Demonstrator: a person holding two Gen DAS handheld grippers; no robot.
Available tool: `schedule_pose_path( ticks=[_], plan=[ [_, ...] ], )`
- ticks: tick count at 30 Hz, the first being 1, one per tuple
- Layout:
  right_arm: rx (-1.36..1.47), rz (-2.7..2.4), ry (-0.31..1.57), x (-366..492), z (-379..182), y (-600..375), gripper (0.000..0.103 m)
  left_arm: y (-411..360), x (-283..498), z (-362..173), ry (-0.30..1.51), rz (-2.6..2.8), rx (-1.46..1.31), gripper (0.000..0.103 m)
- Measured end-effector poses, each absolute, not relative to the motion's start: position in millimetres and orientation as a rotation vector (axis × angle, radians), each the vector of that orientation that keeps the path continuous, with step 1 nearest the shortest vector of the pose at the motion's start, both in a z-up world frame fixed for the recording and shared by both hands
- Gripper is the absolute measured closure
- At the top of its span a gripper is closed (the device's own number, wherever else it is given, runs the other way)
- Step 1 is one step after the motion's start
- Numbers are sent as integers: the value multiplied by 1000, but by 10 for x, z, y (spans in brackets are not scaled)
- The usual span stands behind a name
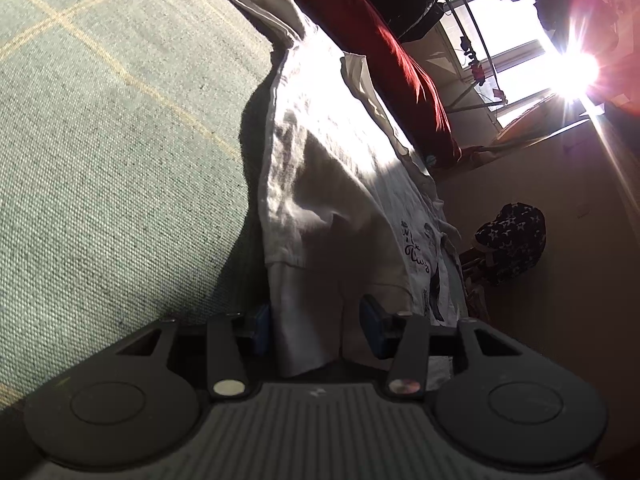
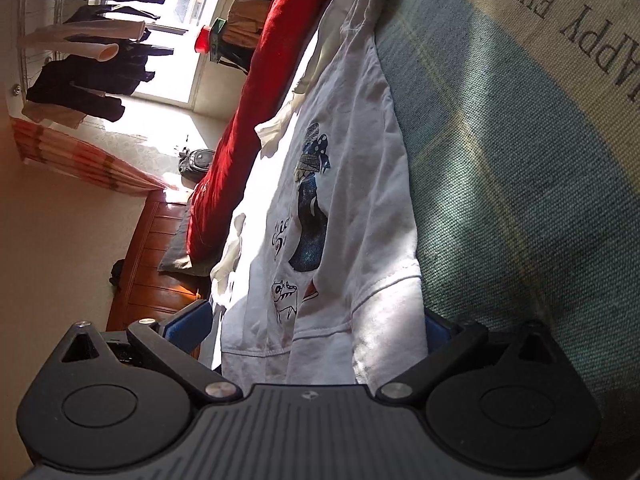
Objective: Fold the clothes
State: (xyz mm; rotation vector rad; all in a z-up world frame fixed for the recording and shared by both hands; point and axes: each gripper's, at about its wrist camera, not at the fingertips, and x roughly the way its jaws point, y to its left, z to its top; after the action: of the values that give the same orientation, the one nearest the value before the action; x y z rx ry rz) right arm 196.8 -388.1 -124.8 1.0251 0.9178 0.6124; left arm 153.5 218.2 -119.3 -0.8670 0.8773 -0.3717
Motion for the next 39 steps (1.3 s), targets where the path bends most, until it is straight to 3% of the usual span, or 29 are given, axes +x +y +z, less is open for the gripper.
schedule_pose_path(
  ticks=[28, 31, 35, 39],
  plan=[
    [1056, 449, 927, 2024, -1207, -3766, 0, 2158, 1533, -1173, 880, -366, -868, 56],
    [1102, 416, 908, 2010, -1221, -3783, 0, 2151, 1532, -1165, 882, -362, -867, 56],
    [1304, 386, 745, 1886, -1398, -3945, 0, 2129, 1528, -1147, 884, -351, -860, 55],
    [1338, 447, 740, 1913, -1453, -4013, 0, 2132, 1532, -1149, 884, -352, -864, 55]
  ],
)
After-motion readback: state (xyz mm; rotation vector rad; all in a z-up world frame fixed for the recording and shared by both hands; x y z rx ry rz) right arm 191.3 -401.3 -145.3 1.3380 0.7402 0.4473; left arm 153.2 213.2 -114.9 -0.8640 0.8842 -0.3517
